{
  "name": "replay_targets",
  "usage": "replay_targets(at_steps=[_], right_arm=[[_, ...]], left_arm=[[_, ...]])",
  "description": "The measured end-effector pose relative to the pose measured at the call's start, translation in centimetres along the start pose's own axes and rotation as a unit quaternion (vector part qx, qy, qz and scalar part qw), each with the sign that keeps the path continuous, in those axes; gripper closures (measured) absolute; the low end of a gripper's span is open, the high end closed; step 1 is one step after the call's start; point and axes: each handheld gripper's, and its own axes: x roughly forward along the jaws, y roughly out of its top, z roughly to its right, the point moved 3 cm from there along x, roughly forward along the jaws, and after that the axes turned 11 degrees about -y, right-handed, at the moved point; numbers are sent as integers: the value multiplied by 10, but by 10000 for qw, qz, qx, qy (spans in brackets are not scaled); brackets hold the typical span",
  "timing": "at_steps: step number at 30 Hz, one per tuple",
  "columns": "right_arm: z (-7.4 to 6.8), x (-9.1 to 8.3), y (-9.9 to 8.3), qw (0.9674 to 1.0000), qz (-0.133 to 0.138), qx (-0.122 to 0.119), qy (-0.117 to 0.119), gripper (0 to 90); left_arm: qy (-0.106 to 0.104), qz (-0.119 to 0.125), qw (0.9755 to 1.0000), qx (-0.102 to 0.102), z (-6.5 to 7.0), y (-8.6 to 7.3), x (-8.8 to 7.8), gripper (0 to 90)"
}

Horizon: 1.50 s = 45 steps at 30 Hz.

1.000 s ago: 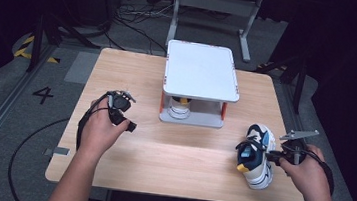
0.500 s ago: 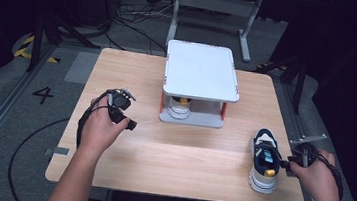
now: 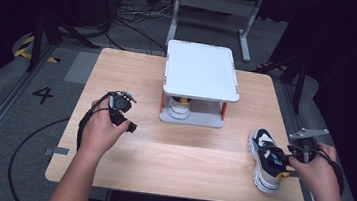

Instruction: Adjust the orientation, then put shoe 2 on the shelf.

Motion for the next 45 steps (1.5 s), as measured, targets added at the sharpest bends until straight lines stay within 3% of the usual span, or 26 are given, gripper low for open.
replay_targets(at_steps=[3, 4, 5, 9, 13, 22, 32, 39, 45], right_arm=[[-5, 11, 6, 9997, -17, -244, -62, 542], [-6, 13, 8, 9994, -9, -331, -64, 609], [-7, 14, 10, 9992, 33, -390, -21, 686], [-7, 9, 12, 9980, 119, -615, -106, 789], [-9, 6, 16, 9982, 267, -538, -50, 805], [-27, -13, 42, 9928, 834, -854, 47, 807], [-65, -19, 79, 9819, 1214, -1336, 573, 806], [-91, -10, 116, 9730, 1388, -1644, 838, 806], [-107, 4, 146, 9682, 1506, -1751, 962, 806]], left_arm=[[-23, -20, 10000, -75, -1, -3, 0, 270], [-25, -29, 10000, -69, -2, -4, 0, 270], [-4, -10, 10000, -77, -3, -4, 0, 269], [21, 32, 9999, -110, -5, -6, -4, 273], [10, 25, 9999, -124, -5, -6, -4, 272], [-29, 51, 9999, -148, -6, -5, -3, 271], [-52, 5, 9999, -124, -5, -4, 0, 271], [5, 59, 9996, -263, -9, -14, -6, 270], [35, 57, 9994, -343, -12, -27, -12, 271]])
